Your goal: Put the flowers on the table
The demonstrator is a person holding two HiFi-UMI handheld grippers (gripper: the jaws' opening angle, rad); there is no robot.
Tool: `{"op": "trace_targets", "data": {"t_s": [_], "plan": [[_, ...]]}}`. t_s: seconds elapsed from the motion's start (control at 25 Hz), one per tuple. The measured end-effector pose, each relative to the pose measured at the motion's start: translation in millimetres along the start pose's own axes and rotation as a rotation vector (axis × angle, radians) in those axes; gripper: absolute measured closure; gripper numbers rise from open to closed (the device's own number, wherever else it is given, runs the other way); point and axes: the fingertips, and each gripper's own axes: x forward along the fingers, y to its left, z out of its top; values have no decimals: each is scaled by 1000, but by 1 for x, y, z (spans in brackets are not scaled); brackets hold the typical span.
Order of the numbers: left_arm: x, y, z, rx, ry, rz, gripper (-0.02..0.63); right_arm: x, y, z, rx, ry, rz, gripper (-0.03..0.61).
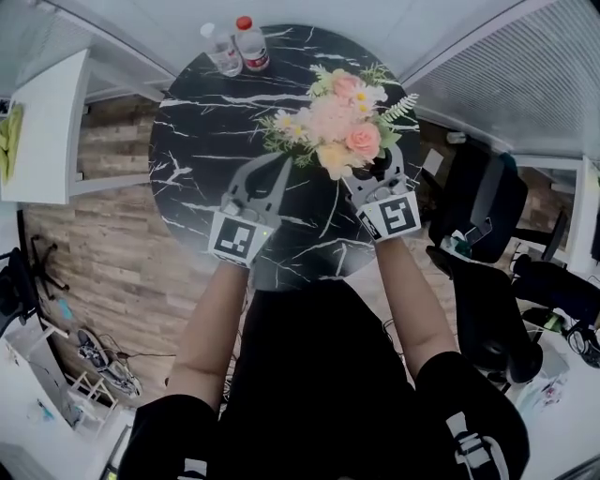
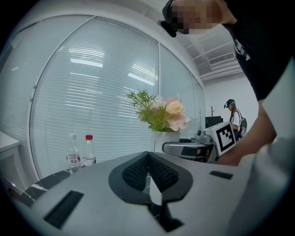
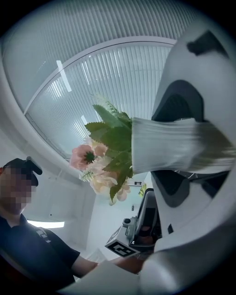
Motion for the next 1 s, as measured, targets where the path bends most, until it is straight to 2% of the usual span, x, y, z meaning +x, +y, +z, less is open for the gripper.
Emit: {"op": "trace_targets", "data": {"t_s": [0.36, 0.44, 0.56, 1.0], "plan": [[19, 14, -29, -31, -14, -1, 603, 18, -5, -38, 4, -18, -12, 247], [20, 13, -37, -42, 7, -9, 604, 19, -4, -44, 4, -19, -7, 247], [22, 12, -47, -50, 49, -26, 603, 20, -4, -47, 7, -24, -1, 247], [22, 6, -47, -51, 60, -27, 603, 17, 1, -50, 20, 33, 32, 247]]}}
